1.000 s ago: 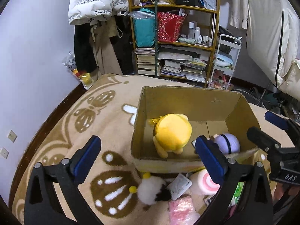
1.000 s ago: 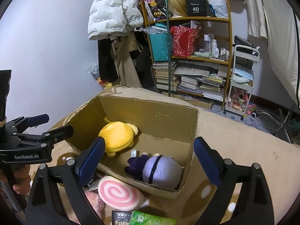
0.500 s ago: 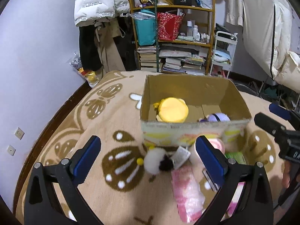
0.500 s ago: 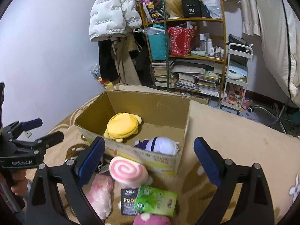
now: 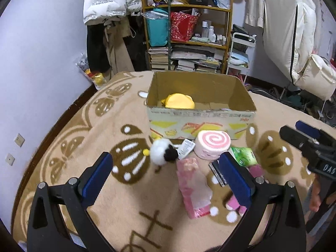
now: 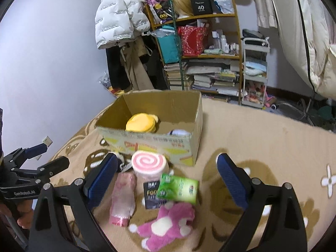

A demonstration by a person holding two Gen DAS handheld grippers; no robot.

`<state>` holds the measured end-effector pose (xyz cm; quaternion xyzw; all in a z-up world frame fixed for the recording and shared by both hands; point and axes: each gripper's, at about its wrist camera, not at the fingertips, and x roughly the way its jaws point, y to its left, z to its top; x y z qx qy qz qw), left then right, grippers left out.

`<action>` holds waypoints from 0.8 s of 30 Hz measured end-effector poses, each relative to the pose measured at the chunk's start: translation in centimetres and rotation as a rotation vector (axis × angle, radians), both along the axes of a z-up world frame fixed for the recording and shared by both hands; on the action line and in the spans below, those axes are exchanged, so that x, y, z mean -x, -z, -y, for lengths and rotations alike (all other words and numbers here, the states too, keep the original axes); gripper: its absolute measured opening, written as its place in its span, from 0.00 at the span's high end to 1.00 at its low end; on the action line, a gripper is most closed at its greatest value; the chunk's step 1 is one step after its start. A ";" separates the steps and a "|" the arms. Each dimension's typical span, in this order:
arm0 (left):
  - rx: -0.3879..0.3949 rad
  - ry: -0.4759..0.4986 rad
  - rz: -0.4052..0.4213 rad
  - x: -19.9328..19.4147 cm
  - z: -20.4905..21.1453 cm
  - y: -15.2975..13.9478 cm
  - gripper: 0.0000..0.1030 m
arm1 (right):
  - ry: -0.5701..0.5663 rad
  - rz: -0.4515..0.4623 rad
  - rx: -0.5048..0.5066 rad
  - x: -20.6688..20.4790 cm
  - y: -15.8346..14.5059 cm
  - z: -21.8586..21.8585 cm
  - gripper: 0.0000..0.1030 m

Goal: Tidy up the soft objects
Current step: 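Withdraw both grippers and move toward the pink roll and green tissue pack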

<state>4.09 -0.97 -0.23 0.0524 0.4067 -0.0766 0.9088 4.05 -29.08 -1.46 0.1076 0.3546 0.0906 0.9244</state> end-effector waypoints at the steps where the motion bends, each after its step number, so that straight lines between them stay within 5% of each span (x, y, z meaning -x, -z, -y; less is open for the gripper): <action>1: -0.001 0.000 -0.004 0.2 0.1 0.2 0.03 | 0.000 -0.008 0.000 0.2 0.2 0.0 0.03; 24: -0.069 0.024 -0.174 -3.3 2.4 7.4 0.03 | 0.020 -0.176 0.005 -2.7 6.5 -0.7 0.03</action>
